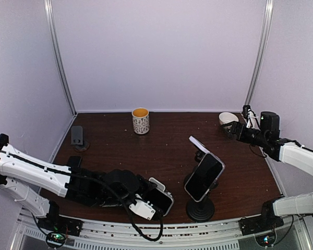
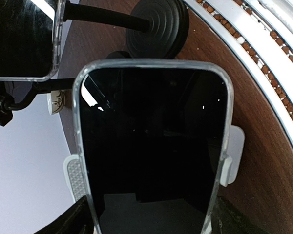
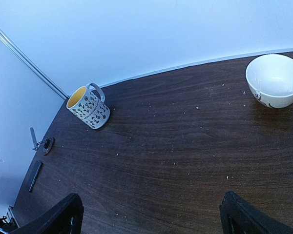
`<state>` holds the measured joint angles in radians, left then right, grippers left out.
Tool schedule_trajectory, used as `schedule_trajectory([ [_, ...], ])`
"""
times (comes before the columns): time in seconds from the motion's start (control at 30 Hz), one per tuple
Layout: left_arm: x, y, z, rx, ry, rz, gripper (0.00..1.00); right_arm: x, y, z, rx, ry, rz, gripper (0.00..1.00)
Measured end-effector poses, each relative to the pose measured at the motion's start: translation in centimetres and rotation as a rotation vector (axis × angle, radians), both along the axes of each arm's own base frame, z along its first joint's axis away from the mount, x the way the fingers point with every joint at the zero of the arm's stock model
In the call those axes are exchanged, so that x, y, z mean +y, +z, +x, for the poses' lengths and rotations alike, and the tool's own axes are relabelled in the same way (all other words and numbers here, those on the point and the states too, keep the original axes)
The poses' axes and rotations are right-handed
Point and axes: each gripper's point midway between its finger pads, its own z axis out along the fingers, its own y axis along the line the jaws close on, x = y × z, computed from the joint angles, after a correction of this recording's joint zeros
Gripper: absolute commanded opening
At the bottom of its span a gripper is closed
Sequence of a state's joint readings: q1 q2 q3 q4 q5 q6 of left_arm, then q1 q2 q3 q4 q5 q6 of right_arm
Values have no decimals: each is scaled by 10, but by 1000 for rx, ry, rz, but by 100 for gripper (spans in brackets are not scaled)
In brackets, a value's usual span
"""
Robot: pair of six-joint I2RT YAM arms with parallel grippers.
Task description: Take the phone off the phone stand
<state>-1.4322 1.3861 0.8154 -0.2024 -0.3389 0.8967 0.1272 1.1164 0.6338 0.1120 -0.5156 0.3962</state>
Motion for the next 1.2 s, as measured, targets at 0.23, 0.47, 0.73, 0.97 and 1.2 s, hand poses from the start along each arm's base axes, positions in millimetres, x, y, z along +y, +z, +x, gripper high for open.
schedule_trajectory([
  [0.23,0,-1,1,-21,-8,14,83,0,0,0,2,0,0,100],
  [0.47,0,-1,2,-36,-12,21,71,0,-1,0,3,0,0,100],
  [0.73,1,-1,3,-47,-21,30,56,0,-1,0,3,0,0,100],
  [0.97,2,1,3,-58,-29,33,52,0,-1,0,3,0,0,100],
  [1.2,4,7,5,-79,-23,29,49,0,-1,0,3,0,0,100],
])
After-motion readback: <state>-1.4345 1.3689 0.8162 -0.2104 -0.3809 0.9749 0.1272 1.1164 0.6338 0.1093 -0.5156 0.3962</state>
